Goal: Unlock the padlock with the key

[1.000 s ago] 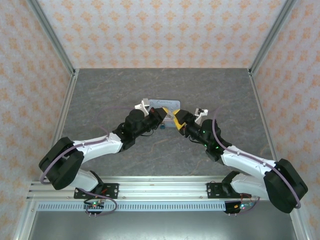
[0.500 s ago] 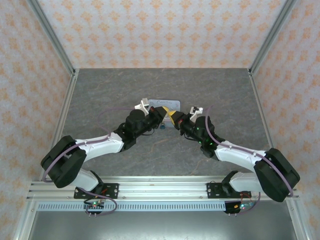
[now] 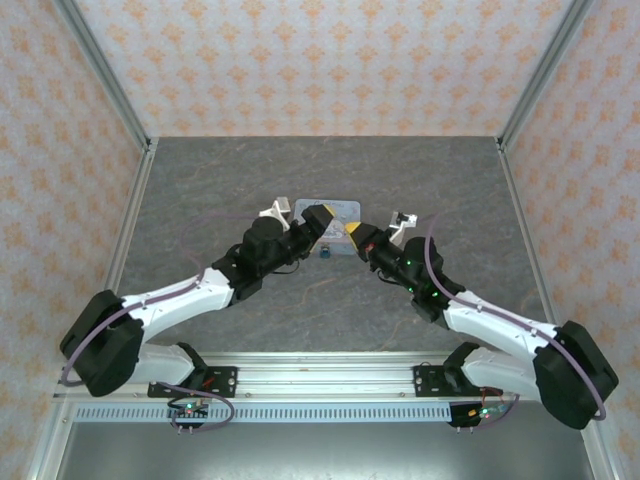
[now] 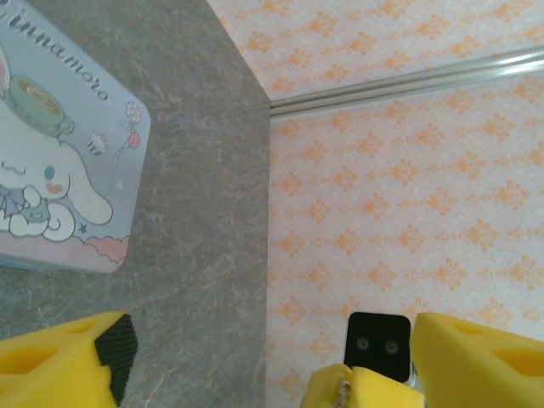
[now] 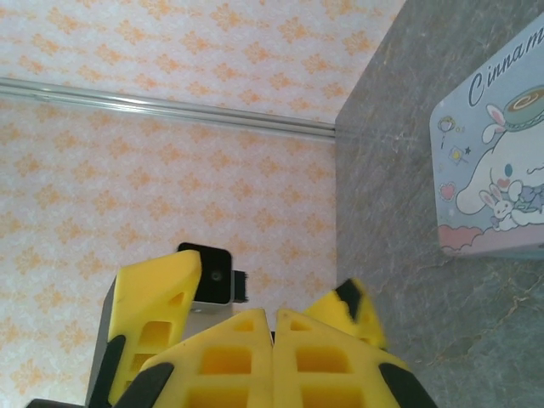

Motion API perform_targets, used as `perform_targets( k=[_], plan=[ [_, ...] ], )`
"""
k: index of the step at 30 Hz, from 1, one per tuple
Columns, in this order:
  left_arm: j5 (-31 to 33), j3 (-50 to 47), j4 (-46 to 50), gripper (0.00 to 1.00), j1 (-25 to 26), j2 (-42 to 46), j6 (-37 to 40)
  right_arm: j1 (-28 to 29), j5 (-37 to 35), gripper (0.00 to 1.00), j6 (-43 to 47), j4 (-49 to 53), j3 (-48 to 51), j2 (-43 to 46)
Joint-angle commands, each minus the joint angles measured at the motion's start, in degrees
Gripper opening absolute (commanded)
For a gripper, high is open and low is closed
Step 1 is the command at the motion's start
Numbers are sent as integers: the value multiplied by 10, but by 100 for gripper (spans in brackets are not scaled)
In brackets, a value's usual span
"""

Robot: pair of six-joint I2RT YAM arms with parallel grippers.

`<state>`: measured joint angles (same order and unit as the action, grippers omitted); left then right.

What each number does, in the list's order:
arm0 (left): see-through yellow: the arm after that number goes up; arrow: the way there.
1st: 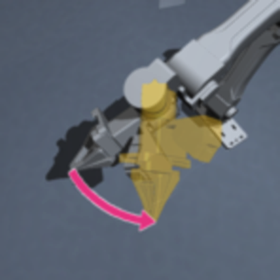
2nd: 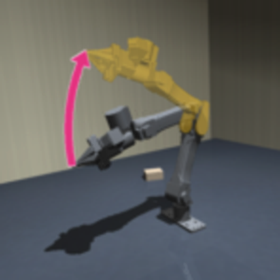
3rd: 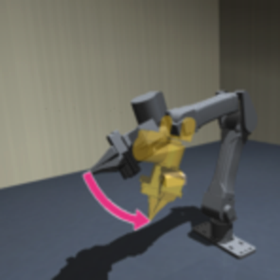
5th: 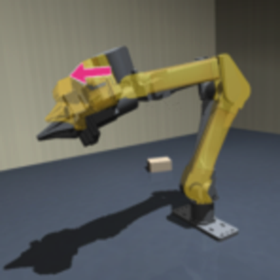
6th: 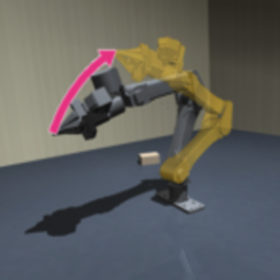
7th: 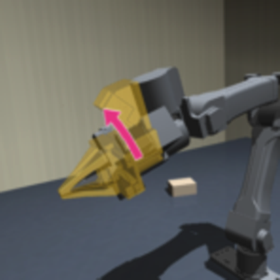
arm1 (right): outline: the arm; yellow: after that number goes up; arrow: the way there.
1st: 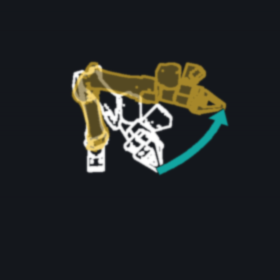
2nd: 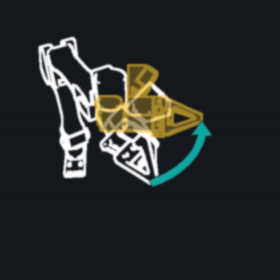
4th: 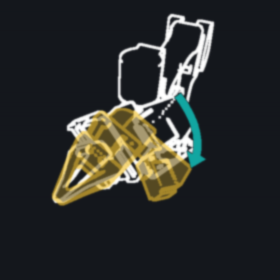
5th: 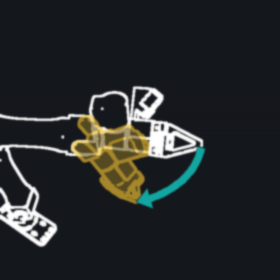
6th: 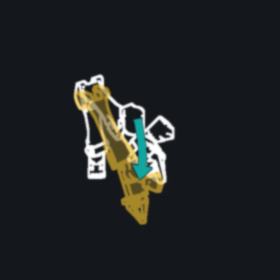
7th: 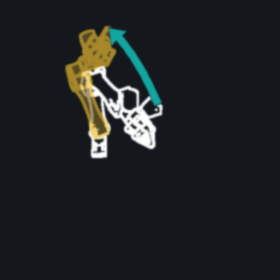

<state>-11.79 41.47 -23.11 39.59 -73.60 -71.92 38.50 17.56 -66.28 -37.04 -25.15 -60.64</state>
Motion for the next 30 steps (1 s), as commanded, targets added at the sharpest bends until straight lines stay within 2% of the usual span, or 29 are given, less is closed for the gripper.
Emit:
perform_targets(
  k=[1, 3, 5, 7, 19, 30],
  plan=[
    [-25, 16, 35, 72, -4, 7, 35, -6, 19, 0, 48, 6, 19, 9],
    [-42, 16, 26, 52, -4, 3, 35, -10, 33, 0, 66, 7, 19, 11],
    [-52, 17, 22, 39, -4, -1, 35, -11, 47, 0, 80, 5, 19, 12],
    [-60, 19, 22, 31, -4, -4, 34, -12, 57, 0, 92, 13, 16, 14],
    [-100, 29, -24, 27, 3, -52, 7, -16, 76, 0, 119, 25, 13, 6],
    [-99, 37, -33, 5, 12, -70, 1, -18, 72, 0, 115, 26, 15, -1]
  ],
)
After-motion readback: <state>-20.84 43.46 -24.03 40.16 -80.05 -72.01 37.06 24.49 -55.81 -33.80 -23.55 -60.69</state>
